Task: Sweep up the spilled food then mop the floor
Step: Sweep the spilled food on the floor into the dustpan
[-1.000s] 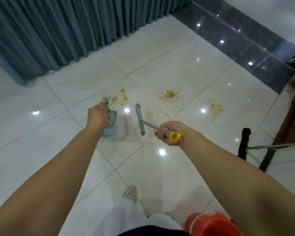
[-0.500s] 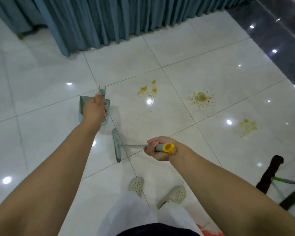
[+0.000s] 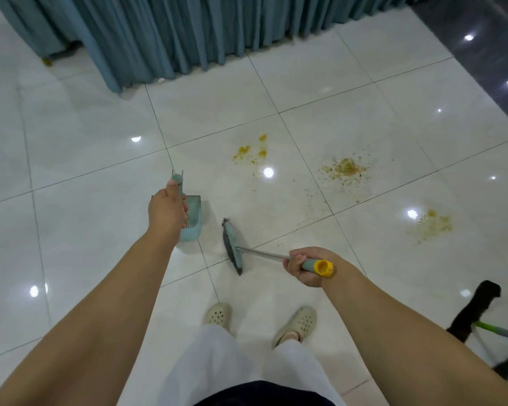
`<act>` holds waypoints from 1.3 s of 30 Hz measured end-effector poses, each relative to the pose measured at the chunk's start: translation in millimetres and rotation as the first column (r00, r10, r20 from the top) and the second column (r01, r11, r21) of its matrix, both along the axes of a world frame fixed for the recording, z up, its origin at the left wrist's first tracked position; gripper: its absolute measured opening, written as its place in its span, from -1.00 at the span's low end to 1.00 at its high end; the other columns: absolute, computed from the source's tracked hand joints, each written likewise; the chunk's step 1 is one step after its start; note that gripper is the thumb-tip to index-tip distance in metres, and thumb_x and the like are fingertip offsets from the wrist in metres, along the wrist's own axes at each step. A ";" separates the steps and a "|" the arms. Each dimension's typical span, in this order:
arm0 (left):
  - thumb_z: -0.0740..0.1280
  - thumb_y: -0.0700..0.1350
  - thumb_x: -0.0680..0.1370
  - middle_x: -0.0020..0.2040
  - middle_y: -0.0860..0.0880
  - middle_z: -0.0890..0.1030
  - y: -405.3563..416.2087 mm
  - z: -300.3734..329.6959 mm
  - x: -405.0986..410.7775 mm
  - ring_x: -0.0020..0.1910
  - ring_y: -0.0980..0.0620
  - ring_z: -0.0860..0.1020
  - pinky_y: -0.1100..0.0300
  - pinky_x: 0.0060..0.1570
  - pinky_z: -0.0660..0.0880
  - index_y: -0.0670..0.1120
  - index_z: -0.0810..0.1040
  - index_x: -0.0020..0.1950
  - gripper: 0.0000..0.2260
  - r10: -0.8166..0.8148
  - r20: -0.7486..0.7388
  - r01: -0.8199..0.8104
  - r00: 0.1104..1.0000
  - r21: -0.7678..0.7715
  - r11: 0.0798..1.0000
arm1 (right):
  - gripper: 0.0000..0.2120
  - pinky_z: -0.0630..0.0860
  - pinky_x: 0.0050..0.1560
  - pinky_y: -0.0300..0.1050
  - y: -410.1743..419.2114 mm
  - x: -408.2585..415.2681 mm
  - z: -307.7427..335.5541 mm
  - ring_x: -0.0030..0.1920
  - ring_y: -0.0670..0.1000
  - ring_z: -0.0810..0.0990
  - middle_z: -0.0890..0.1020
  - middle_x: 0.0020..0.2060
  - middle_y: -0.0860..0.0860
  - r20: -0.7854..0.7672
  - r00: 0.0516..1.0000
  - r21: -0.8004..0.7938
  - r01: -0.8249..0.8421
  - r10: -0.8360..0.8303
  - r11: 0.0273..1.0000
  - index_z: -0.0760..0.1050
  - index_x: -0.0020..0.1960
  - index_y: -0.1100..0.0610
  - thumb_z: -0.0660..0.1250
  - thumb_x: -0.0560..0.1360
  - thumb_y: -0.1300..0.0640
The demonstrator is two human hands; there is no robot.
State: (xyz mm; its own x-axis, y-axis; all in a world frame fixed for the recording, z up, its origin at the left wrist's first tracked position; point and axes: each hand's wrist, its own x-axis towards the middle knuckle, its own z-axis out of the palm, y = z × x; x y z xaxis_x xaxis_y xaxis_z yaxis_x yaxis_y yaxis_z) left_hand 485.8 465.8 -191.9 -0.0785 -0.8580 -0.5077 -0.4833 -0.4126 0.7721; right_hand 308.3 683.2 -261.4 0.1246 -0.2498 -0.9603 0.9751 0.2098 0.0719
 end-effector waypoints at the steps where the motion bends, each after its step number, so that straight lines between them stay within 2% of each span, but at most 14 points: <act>1: 0.01 0.08 0.66 -0.36 -0.06 0.43 11.1 -1.3 -13.7 -0.45 0.02 0.37 0.23 -0.45 0.34 -0.11 0.43 -0.25 -0.58 0.002 0.001 -0.002 1.000 -0.003 1.000 | -0.94 0.34 -0.71 -0.37 11.6 -17.5 -1.5 -0.73 -0.06 0.30 0.36 -0.22 0.20 -0.002 1.000 -0.004 0.002 -0.002 1.000 0.30 -0.03 0.28 0.10 0.62 0.31; 6: 0.02 0.07 0.66 -0.36 -0.07 0.43 63.2 -7.9 -84.9 -0.48 0.01 0.35 0.24 -0.49 0.31 -0.15 0.44 -0.22 -0.58 -0.006 -0.025 0.006 1.000 0.012 1.000 | -0.90 0.33 -0.71 -0.36 68.5 -108.5 -0.8 -0.73 -0.06 0.31 0.37 -0.23 0.18 -0.030 0.999 -0.009 -0.012 0.012 1.000 0.30 -0.02 0.31 0.09 0.63 0.28; 11: 0.01 0.08 0.66 -0.36 -0.07 0.43 104.2 -11.4 -141.9 -0.48 0.01 0.35 0.23 -0.48 0.30 -0.21 0.49 -0.04 -0.57 -0.018 -0.043 0.017 0.999 -0.004 1.000 | -0.90 0.32 -0.72 -0.35 114.3 -194.4 0.1 -0.73 -0.07 0.31 0.36 -0.26 0.17 -0.088 0.996 0.014 -0.015 0.016 1.000 0.30 -0.01 0.29 0.09 0.63 0.26; 15: 0.01 0.09 0.66 -0.37 -0.06 0.40 125.9 -11.0 -175.0 -0.48 0.03 0.31 0.23 -0.48 0.25 -0.14 0.47 -0.18 -0.58 -0.017 -0.094 0.019 0.995 0.017 1.000 | -0.88 0.33 -0.71 -0.37 137.6 -249.7 2.9 -0.73 -0.06 0.32 0.35 -0.28 0.14 -0.131 0.991 0.011 -0.008 0.009 1.000 0.29 -0.03 0.28 0.08 0.64 0.23; 18: 0.01 0.09 0.66 -0.37 -0.06 0.39 136.9 -10.0 -194.1 -0.47 0.03 0.30 0.22 -0.49 0.23 -0.14 0.46 -0.20 -0.58 -0.029 -0.104 0.030 0.994 0.011 0.999 | -0.91 0.34 -0.70 -0.37 148.3 -279.0 2.6 -0.72 -0.07 0.31 0.34 -0.29 0.13 -0.165 0.986 0.004 -0.009 0.010 1.000 0.28 -0.01 0.26 0.08 0.64 0.24; 21: 0.02 0.09 0.66 -0.36 -0.06 0.39 143.2 -8.4 -209.5 -0.47 0.04 0.30 0.23 -0.49 0.22 -0.16 0.47 -0.14 -0.58 -0.035 -0.106 0.035 0.994 0.006 0.999 | -0.94 0.33 -0.71 -0.37 153.6 -297.3 1.7 -0.72 -0.06 0.32 0.37 -0.34 0.14 -0.163 0.987 -0.007 -0.019 0.018 1.000 0.26 0.02 0.22 0.08 0.64 0.23; 25: 0.02 0.09 0.66 -0.36 -0.06 0.38 142.9 -3.3 -225.4 -0.47 0.03 0.29 0.22 -0.49 0.21 -0.15 0.46 -0.15 -0.59 -0.053 -0.131 0.054 0.990 0.007 0.998 | -0.90 0.31 -0.72 -0.36 149.4 -301.3 8.5 -0.72 -0.06 0.33 0.42 -0.54 0.19 -0.117 0.992 -0.045 -0.048 0.043 0.998 0.28 -0.02 0.24 0.08 0.64 0.22; 30: 0.00 0.08 0.66 -0.36 -0.05 0.39 128.9 4.4 -240.0 -0.47 0.04 0.30 0.22 -0.48 0.22 -0.12 0.45 -0.19 -0.59 -0.052 -0.132 0.050 0.990 -0.019 0.999 | -0.88 0.33 -0.71 -0.36 117.5 -286.1 11.3 -0.71 -0.07 0.34 0.41 -0.46 0.18 -0.049 0.998 -0.100 -0.039 0.034 0.994 0.31 -0.06 0.28 0.09 0.63 0.25; 34: 0.00 0.08 0.66 -0.36 -0.06 0.39 106.7 4.9 -250.6 -0.47 0.03 0.29 0.21 -0.46 0.21 -0.13 0.45 -0.17 -0.60 -0.051 -0.128 0.046 0.990 -0.037 0.998 | -0.95 0.35 -0.69 -0.36 83.7 -276.6 -2.1 -0.70 -0.07 0.34 0.37 -0.29 0.17 -0.030 0.999 -0.128 -0.029 0.025 0.991 0.31 -0.01 0.28 0.09 0.61 0.31; 39: 0.00 0.09 0.66 -0.36 -0.07 0.40 69.7 -1.6 -275.4 -0.48 0.01 0.30 0.22 -0.46 0.23 -0.18 0.46 -0.08 -0.58 -0.056 -0.097 0.051 0.994 -0.047 0.998 | -0.95 0.36 -0.69 -0.36 52.0 -308.3 -8.7 -0.71 -0.06 0.34 0.37 -0.26 0.18 -0.054 0.999 -0.122 -0.001 -0.006 0.993 0.30 0.03 0.26 0.08 0.62 0.30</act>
